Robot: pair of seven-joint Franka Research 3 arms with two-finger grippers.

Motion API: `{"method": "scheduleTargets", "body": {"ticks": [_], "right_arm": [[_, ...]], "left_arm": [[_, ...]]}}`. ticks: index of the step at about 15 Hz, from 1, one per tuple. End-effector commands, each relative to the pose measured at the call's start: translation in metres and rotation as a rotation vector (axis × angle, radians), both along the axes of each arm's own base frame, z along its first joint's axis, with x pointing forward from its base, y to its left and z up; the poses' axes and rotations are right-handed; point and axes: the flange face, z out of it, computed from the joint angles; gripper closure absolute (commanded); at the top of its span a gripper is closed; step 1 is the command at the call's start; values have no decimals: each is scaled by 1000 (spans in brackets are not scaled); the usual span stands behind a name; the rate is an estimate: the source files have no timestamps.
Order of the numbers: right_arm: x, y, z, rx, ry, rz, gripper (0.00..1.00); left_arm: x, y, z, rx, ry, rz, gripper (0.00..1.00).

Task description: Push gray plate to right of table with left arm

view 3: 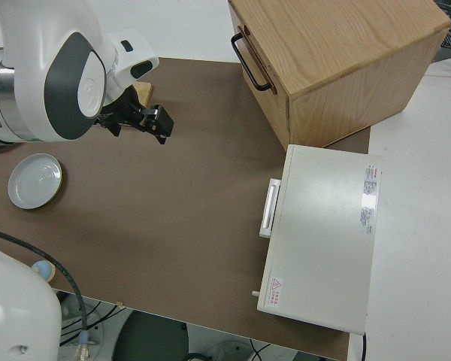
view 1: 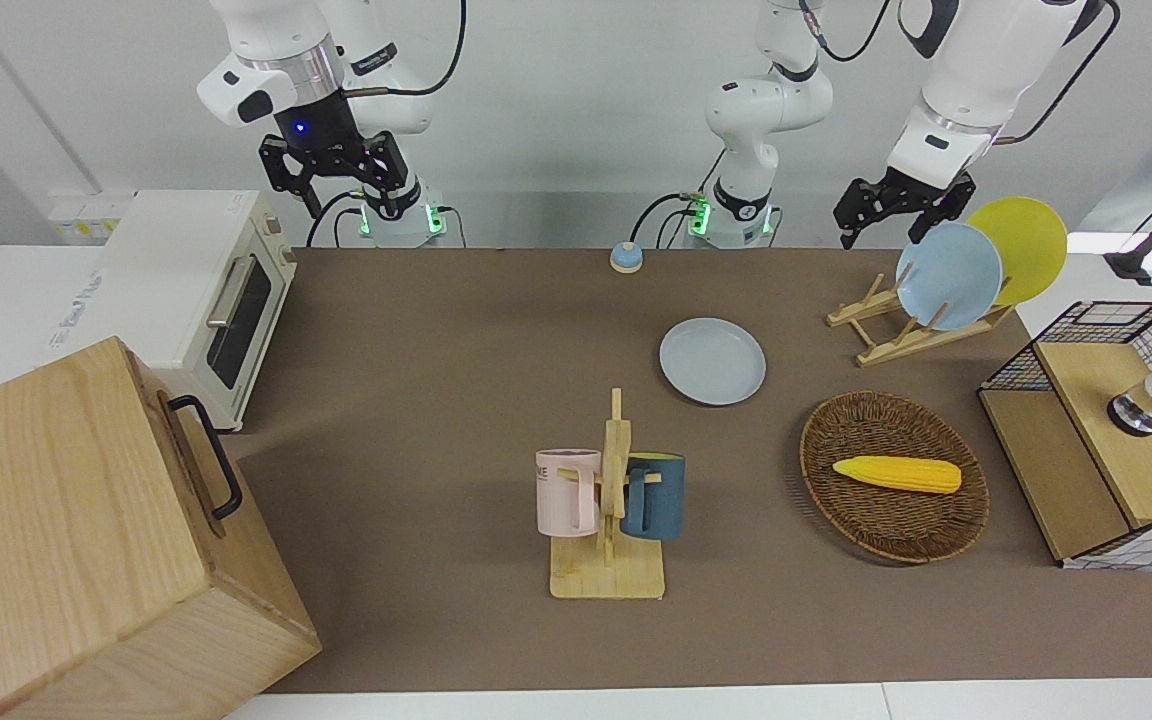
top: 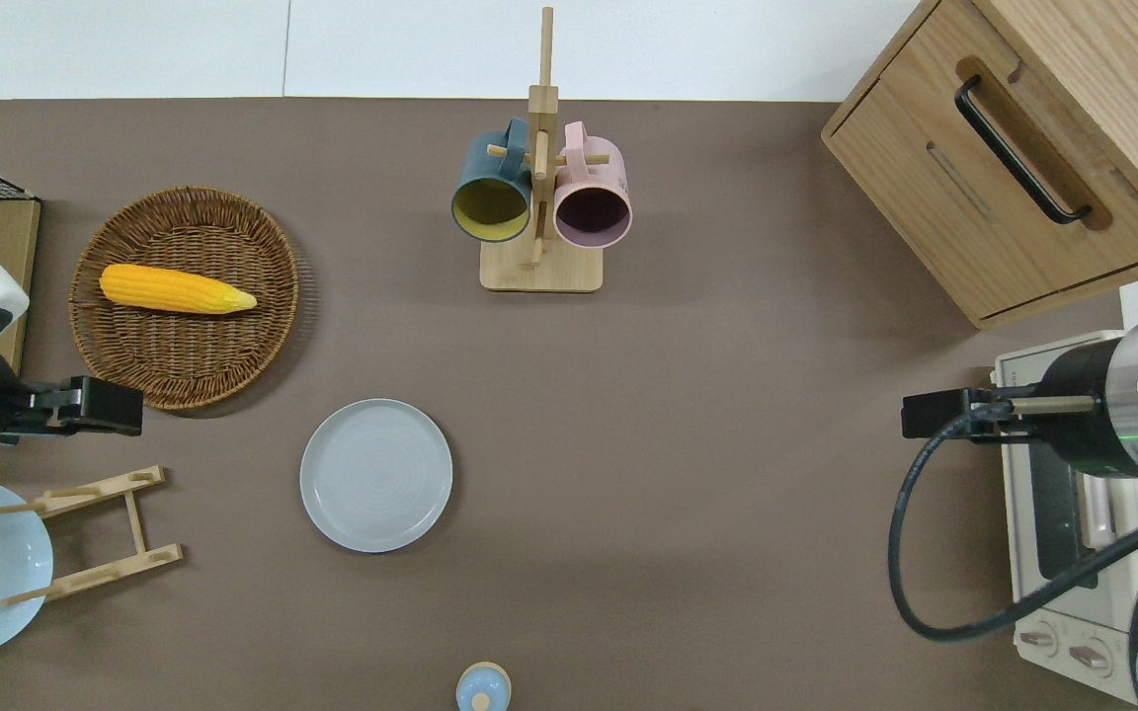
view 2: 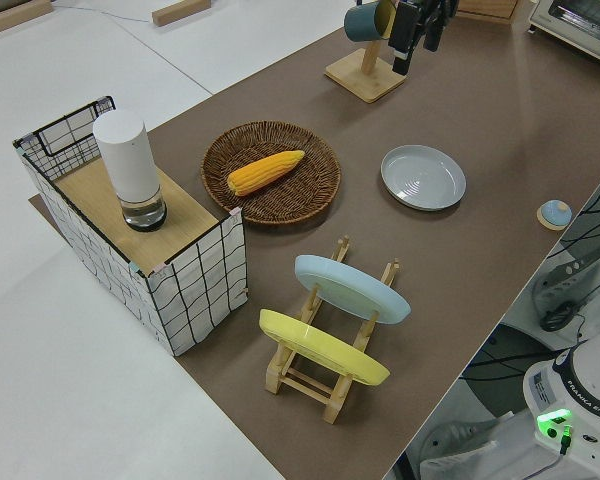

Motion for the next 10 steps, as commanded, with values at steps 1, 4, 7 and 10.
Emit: {"method": "scheduleTargets", "body": {"ticks": [1, 4, 7, 10], "right_arm": [[-4, -1, -1, 12, 3, -10, 5], [-4, -2, -1, 11, 3, -12, 5], [-4, -1, -1, 11, 2, -10, 5], [-4, -1, -1, 11, 3, -10, 5]], "left_arm": [[-4, -12, 6, -16, -3, -21, 5], [-5, -7, 6, -15, 3, -13, 5], [-6, -12, 6, -19, 4, -18, 5], [-7, -11, 7, -20, 2, -20, 5]]}}
